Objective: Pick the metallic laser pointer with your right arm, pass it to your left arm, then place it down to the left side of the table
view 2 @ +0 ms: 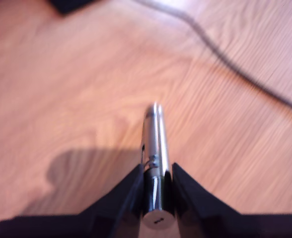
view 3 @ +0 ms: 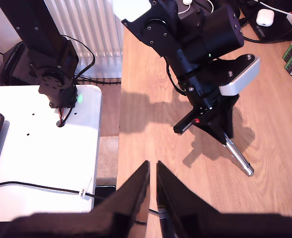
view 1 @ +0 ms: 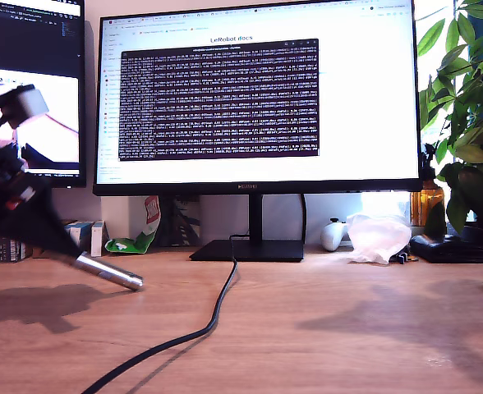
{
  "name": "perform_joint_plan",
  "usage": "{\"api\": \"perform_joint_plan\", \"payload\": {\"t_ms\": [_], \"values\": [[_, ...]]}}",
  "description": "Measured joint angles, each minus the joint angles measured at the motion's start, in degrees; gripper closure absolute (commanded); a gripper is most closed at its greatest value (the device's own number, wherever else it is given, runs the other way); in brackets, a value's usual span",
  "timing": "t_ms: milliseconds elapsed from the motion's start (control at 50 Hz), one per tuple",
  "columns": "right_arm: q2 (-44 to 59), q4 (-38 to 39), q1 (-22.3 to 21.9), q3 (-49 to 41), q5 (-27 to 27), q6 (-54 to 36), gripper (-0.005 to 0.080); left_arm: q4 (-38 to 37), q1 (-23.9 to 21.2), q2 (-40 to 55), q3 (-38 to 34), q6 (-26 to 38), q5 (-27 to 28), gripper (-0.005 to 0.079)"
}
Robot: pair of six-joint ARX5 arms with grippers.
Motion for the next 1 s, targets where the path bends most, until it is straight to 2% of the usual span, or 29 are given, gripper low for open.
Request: {"api": "perform_joint_plan", "payload": {"t_ms": [180, 360, 540, 660, 880, 1000], "values": [[0.0, 0.0, 0.0, 0.0, 0.0, 0.0, 0.0765, -3.6, 0.0, 0.0, 0.0, 0.0, -1.9, 0.0763], [0.0, 0.0, 0.0, 0.0, 0.0, 0.0, 0.0765, -7.6, 0.0, 0.0, 0.0, 0.0, -2.4, 0.0596], [0.0, 0.0, 0.0, 0.0, 0.0, 0.0, 0.0765, -8.8, 0.0, 0.0, 0.0, 0.0, -2.6, 0.0567], [0.0, 0.0, 0.0, 0.0, 0.0, 0.0, 0.0765, -8.9, 0.0, 0.0, 0.0, 0.0, -2.6, 0.0454], [0.0, 0.0, -1.3, 0.0, 0.0, 1.4, 0.0765, -8.8, 0.0, 0.0, 0.0, -1.8, -0.6, 0.0453], [0.0, 0.0, -4.3, 0.0, 1.9, 2.7, 0.0765, -9.1, 0.0, 0.0, 0.6, -4.5, -0.5, 0.0454]]}}
